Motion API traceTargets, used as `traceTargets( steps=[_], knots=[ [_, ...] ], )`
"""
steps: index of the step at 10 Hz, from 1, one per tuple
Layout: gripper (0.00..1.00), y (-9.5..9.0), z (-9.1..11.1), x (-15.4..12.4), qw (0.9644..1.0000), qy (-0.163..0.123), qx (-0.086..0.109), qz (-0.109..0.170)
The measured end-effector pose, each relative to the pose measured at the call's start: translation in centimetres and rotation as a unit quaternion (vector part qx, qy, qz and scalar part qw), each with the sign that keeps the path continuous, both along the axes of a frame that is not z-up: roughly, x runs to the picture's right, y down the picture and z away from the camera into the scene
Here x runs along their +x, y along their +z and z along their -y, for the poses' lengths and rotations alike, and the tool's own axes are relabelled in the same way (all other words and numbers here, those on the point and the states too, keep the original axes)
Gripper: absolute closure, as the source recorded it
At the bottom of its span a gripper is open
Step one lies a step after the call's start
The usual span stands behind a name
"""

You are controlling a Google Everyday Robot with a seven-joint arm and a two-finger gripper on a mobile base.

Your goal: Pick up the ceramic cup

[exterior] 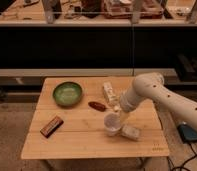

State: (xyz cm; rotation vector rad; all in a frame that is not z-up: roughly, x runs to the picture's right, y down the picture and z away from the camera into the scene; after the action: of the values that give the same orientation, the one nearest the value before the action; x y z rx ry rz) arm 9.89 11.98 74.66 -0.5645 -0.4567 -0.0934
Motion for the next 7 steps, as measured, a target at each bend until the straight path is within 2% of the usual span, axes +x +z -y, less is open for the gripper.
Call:
traceTargets(
  steps=[3, 5, 7],
  knots=[
    [0.35, 1.1, -2.2, -1.9, 0.999, -0.018, -0.038, 0.016],
    [0.49, 2.3, -3.0, -3.3, 0.9981, -0.027, -0.047, 0.031],
    [0.68, 4.1, -2.8, -3.6, 0.9981, -0.027, -0.034, 0.043]
  ],
)
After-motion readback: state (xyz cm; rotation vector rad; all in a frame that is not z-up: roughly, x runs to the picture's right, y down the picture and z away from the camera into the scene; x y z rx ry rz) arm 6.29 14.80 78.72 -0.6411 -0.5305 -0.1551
